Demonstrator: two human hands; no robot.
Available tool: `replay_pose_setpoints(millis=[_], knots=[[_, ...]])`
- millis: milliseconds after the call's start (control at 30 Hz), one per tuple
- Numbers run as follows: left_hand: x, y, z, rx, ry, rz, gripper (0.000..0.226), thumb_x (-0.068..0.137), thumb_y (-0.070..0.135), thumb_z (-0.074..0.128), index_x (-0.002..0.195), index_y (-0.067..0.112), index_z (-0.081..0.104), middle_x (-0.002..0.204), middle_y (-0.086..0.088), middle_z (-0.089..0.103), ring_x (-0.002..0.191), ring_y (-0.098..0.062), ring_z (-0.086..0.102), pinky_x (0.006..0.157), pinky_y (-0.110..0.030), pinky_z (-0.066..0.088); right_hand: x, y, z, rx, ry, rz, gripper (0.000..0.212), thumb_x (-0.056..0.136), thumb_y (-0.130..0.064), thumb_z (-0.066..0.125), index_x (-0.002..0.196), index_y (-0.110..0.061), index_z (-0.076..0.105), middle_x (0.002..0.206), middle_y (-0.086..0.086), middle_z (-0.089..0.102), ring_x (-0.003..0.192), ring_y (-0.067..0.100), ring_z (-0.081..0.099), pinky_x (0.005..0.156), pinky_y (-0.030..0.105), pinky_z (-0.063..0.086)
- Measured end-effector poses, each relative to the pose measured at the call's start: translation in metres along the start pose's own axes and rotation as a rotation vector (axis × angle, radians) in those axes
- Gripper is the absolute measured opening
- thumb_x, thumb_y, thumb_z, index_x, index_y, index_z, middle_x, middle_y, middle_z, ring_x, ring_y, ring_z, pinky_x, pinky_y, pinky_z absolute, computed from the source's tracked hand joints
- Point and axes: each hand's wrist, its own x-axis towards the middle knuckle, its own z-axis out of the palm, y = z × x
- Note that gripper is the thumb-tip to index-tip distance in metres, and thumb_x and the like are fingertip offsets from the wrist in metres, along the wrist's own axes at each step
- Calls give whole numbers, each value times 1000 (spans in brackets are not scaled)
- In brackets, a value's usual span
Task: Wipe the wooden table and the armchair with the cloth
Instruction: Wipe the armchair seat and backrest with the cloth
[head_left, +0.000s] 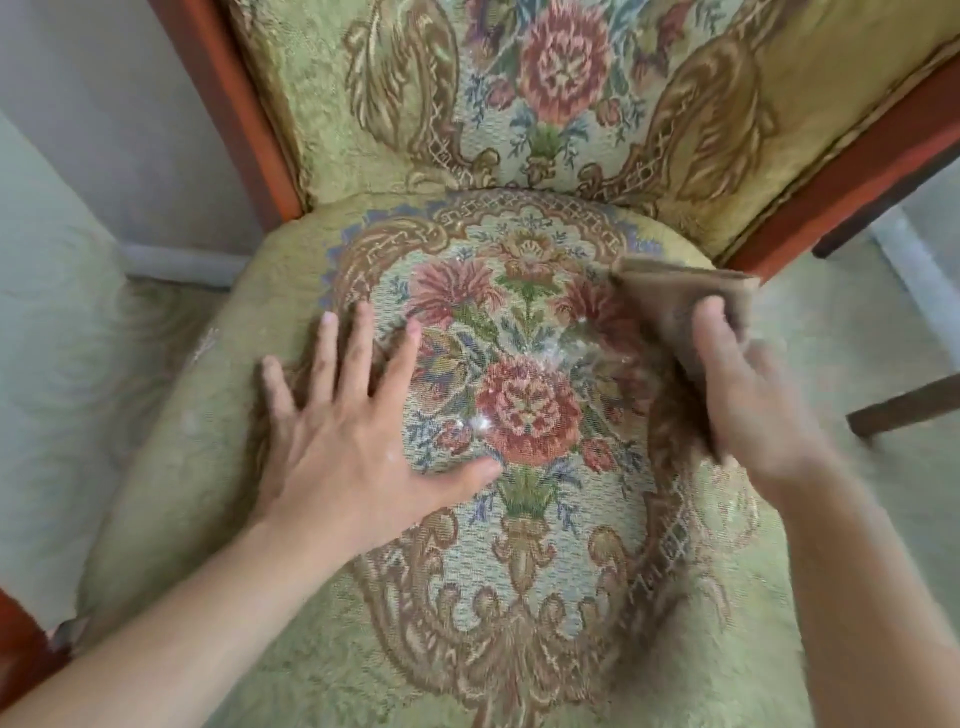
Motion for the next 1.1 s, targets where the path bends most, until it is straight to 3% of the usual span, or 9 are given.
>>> replay_pose_setpoints(millis=[67, 133, 200, 567, 767, 867, 933, 1000, 1100], knots=[[0, 1, 3, -1, 10, 0, 128, 51, 109, -2, 153, 38, -29, 163, -1, -35, 152, -25, -28, 121, -67, -2, -3, 6, 31, -283, -76, -118, 53, 95, -66, 25, 134, -44, 52, 154, -5, 36, 146, 19, 22, 120, 47, 18], [3, 0, 6, -3, 29, 14, 128, 50, 109, -3, 154, 38, -27, 163, -2, -33, 152, -26, -26, 121, -67, -2, -1, 1, 48, -387, -69, -188, 48, 98, -58, 19, 144, -50, 31, 163, -2, 19, 152, 22, 2, 122, 46, -2], [4, -1, 7, -4, 51, 30, 129, 50, 109, -3, 156, 37, -23, 165, -4, -28, 153, -28, -23, 120, -69, 0, -2, -4, 54, -397, -81, -168, 39, 100, -56, 19, 139, -55, 19, 164, 1, 17, 152, 26, 0, 121, 47, -4], [8, -2, 11, -52, 99, 59, 138, 47, 110, -3, 160, 31, -12, 167, -11, -20, 154, -34, -17, 114, -76, 0, -44, -21, 94, -641, -268, -349, 46, 103, -52, 20, 148, -47, 33, 165, -10, -4, 151, 15, -15, 120, 40, -15], [10, -2, 13, -90, 108, 82, 147, 40, 113, 3, 161, 29, -7, 168, -13, -15, 155, -36, -14, 113, -77, -1, -71, -25, 84, -400, -420, -336, 30, 101, -59, 23, 129, -69, 21, 137, -48, -11, 122, -31, -26, 109, 13, -23], [11, -3, 13, -90, 95, 87, 154, 34, 115, 4, 160, 28, -11, 167, -13, -18, 154, -37, -16, 113, -78, -1, -87, -26, 67, -33, -522, -129, 28, 91, -70, 36, 115, -74, 50, 142, -49, 18, 138, -21, -1, 121, 29, -4], [10, -4, 12, -85, 84, 91, 154, 33, 115, 3, 159, 28, -15, 166, -14, -23, 153, -38, -19, 113, -78, -1, -88, -24, 49, 366, -602, -12, 45, 97, -60, 42, 124, -35, 66, 144, -7, 55, 139, 16, 43, 113, 37, 37], [10, -5, 11, -86, 72, 93, 154, 33, 114, 2, 158, 28, -18, 164, -14, -27, 152, -38, -21, 113, -78, -2, -84, -27, 32, 757, -469, 80, 44, 102, -46, 42, 119, -17, 71, 129, 13, 66, 121, 28, 62, 94, 37, 53], [10, -5, 12, -86, 69, 92, 153, 33, 114, 1, 158, 28, -19, 163, -14, -27, 152, -38, -22, 113, -78, -3, -72, -35, 5, 965, -75, 172, 43, 99, -46, 45, 89, -25, 81, 103, 9, 76, 95, 28, 73, 73, 45, 59]])
